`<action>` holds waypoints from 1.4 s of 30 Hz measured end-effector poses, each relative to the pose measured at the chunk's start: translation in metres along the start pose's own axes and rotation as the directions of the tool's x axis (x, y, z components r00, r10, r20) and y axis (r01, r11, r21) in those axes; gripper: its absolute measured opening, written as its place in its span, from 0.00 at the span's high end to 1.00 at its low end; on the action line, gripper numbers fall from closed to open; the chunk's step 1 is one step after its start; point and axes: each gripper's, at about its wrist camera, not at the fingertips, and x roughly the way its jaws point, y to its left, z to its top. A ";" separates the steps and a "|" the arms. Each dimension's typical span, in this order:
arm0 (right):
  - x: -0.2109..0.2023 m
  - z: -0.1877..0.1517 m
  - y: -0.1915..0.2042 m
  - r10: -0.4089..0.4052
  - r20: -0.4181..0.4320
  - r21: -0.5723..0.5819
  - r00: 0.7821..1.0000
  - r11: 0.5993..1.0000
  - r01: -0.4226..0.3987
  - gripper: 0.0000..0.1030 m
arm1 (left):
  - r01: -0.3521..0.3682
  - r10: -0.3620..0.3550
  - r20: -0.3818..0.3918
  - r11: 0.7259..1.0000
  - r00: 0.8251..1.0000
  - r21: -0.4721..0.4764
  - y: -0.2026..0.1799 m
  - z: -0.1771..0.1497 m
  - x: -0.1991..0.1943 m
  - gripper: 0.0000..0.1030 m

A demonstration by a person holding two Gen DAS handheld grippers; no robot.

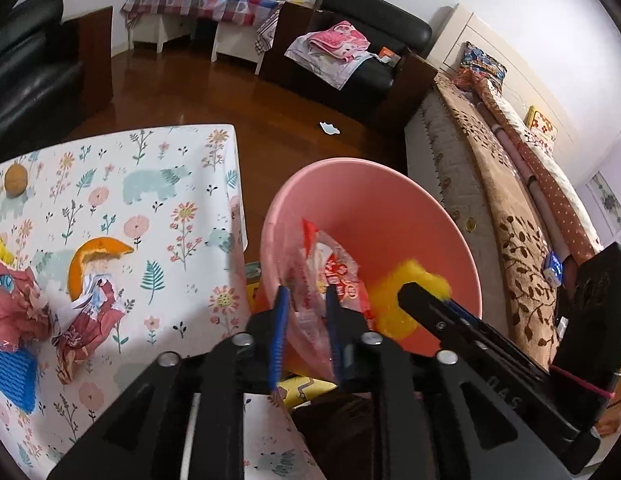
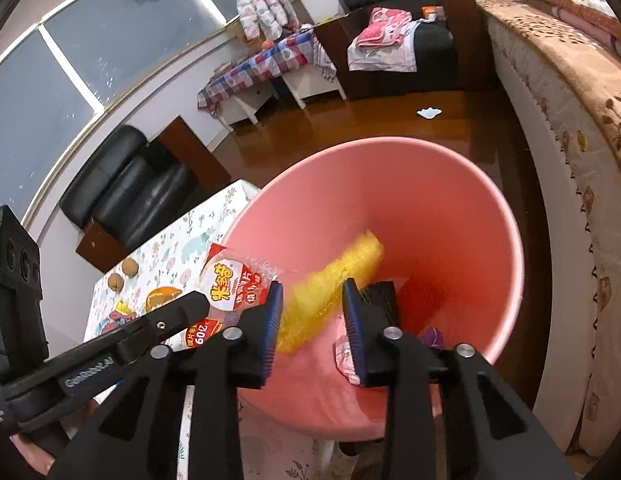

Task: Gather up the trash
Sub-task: 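Carry both items over the pink bucket and open both tools, then move both tools back over the table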

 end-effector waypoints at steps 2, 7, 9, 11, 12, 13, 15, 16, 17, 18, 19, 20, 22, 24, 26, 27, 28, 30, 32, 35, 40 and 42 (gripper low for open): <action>0.003 0.001 0.003 -0.006 -0.003 -0.010 1.000 1.000 0.006 0.67 | 0.018 -0.018 0.010 1.000 1.000 -0.005 0.002 0.001 -0.005 0.81; 0.002 0.000 0.007 -0.020 0.004 -0.010 1.000 1.000 0.020 0.67 | 0.049 -0.049 0.042 0.999 0.998 0.007 0.002 0.002 -0.021 0.76; -0.002 -0.002 0.008 -0.021 0.012 -0.005 1.000 1.000 0.021 0.67 | 0.043 -0.044 0.057 0.999 0.997 0.019 0.000 0.001 -0.027 0.75; -0.007 -0.003 0.011 -0.020 0.026 -0.012 0.999 1.000 0.020 0.67 | 0.034 -0.037 0.073 0.999 0.997 0.037 -0.001 0.000 -0.036 0.75; -0.011 -0.003 0.014 -0.015 0.035 -0.017 0.999 1.000 0.016 0.67 | 0.029 -0.033 0.082 0.999 0.996 0.045 -0.002 -0.001 -0.040 0.75; -0.016 -0.004 0.018 -0.006 0.048 -0.027 0.999 1.000 0.008 0.67 | 0.022 -0.027 0.095 0.998 0.995 0.054 -0.002 -0.003 -0.046 0.74; -0.027 -0.005 0.030 0.013 0.071 -0.051 0.997 0.999 -0.009 0.67 | 0.009 -0.016 0.117 0.998 0.993 0.063 -0.001 -0.008 -0.057 0.63; -0.032 -0.005 0.036 0.023 0.079 -0.064 0.997 0.998 -0.018 0.67 | 0.005 -0.013 0.129 0.998 0.992 0.063 0.000 -0.010 -0.063 0.62; -0.037 -0.005 0.040 0.031 0.085 -0.075 0.996 0.997 -0.025 0.67 | 0.003 -0.011 0.140 0.998 0.990 0.061 0.002 -0.012 -0.070 0.61; -0.042 -0.007 0.046 0.039 0.093 -0.088 0.995 0.996 -0.031 0.67 | -0.003 -0.006 0.151 0.998 0.988 0.056 0.005 -0.015 -0.077 0.60; -0.048 -0.008 0.053 0.046 0.103 -0.106 0.994 0.994 -0.035 0.67 | -0.005 -0.003 0.158 0.999 0.987 0.051 0.007 -0.017 -0.082 0.60; -0.053 -0.010 0.060 0.050 0.111 -0.121 0.993 0.992 -0.036 0.67 | -0.007 0.000 0.167 0.999 0.986 0.044 0.010 -0.019 -0.089 0.60; -0.064 -0.014 0.072 0.061 0.126 -0.142 0.990 0.989 -0.043 0.67 | -0.020 0.014 0.186 0.999 0.982 0.031 0.017 -0.025 -0.103 0.60; -0.073 -0.018 0.083 0.071 0.135 -0.154 0.988 0.987 -0.050 0.67 | -0.032 0.026 0.200 0.999 0.980 0.022 0.022 -0.030 -0.115 0.60; -0.083 -0.024 0.095 0.088 0.141 -0.167 0.986 0.984 -0.064 0.67 | -0.051 0.047 0.216 0.999 0.975 0.011 0.031 -0.037 -0.129 0.60; -0.087 -0.026 0.100 0.094 0.142 -0.173 0.985 0.983 -0.069 0.67 | -0.055 0.053 0.222 0.998 0.974 0.005 0.035 -0.041 -0.135 0.60; -0.091 -0.029 0.107 0.101 0.141 -0.180 0.985 0.981 -0.074 0.67 | -0.059 0.058 0.228 0.998 0.972 -0.004 0.040 -0.045 -0.142 0.60; -0.097 -0.035 0.117 0.101 0.143 -0.188 0.985 0.979 -0.073 0.67 | -0.068 0.071 0.235 0.997 0.969 -0.021 0.054 -0.052 -0.157 0.60; -0.097 -0.041 0.128 0.104 0.138 -0.182 0.985 0.980 -0.078 0.67 | -0.077 0.082 0.244 0.997 0.966 -0.032 0.068 -0.058 -0.168 0.60; -0.089 -0.049 0.140 0.102 0.122 -0.157 0.987 0.984 -0.082 0.67 | -0.088 0.095 0.255 0.995 0.962 -0.039 0.093 -0.063 -0.182 0.60; -0.071 -0.062 0.159 0.081 0.093 -0.153 0.992 0.986 -0.066 0.67 | -0.116 0.131 0.293 0.991 0.947 -0.067 0.149 -0.064 -0.201 0.60; -0.065 -0.065 0.165 0.073 0.083 -0.155 0.994 0.986 -0.060 0.67 | -0.130 0.149 0.300 0.988 0.942 -0.081 0.171 -0.064 -0.205 0.60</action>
